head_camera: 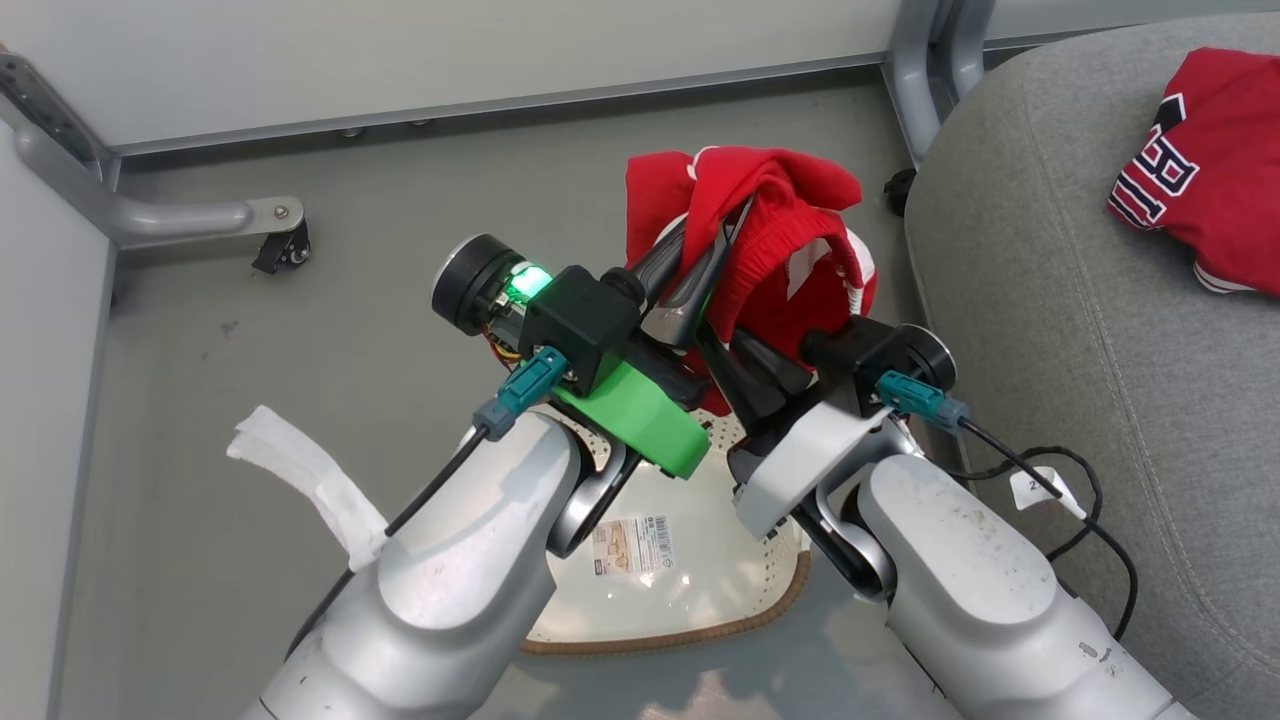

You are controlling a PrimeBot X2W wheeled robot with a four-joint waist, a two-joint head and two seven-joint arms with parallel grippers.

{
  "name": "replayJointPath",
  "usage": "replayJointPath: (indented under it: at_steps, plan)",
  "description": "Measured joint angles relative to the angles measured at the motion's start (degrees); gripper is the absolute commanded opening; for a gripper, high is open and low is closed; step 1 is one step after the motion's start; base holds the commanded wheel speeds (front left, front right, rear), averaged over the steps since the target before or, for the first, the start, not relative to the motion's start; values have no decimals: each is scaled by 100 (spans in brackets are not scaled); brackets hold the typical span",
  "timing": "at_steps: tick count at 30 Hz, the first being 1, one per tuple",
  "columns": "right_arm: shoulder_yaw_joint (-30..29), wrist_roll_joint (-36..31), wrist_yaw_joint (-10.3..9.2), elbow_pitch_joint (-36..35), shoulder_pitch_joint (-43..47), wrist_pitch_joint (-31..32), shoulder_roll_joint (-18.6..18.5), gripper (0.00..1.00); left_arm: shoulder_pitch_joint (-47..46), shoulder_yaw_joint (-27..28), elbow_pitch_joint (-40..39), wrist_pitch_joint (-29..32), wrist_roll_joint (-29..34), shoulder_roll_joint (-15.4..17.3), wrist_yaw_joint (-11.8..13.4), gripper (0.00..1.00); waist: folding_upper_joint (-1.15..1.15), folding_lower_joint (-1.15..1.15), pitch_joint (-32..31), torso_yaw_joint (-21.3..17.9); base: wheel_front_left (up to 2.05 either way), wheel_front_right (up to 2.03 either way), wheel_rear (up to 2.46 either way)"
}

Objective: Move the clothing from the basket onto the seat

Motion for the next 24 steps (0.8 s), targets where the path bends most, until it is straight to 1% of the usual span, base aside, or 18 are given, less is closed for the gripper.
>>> replayJointPath:
  at_steps: [13,14,15,16,24]
  plan:
    - [14,11,0,-232,41,0,0,0,-12,76,111,0,53,0,-7,0,0,0,-7,-64,0,0,0]
    - [14,15,0,-250,55,0,0,0,-12,78,113,-1,53,0,-8,25,0,0,-11,-72,0,0,0]
    - [14,15,0,-257,64,0,0,0,-12,80,113,0,55,0,-8,87,0,0,-13,-78,0,0,0]
    - [14,15,0,-268,75,0,0,0,-12,80,123,0,68,0,-8,100,0,0,-17,-85,0,0,0]
    - [4,25,0,-331,119,0,-3,0,-11,79,151,-1,112,0,-3,100,0,0,-73,-142,0,0,0]
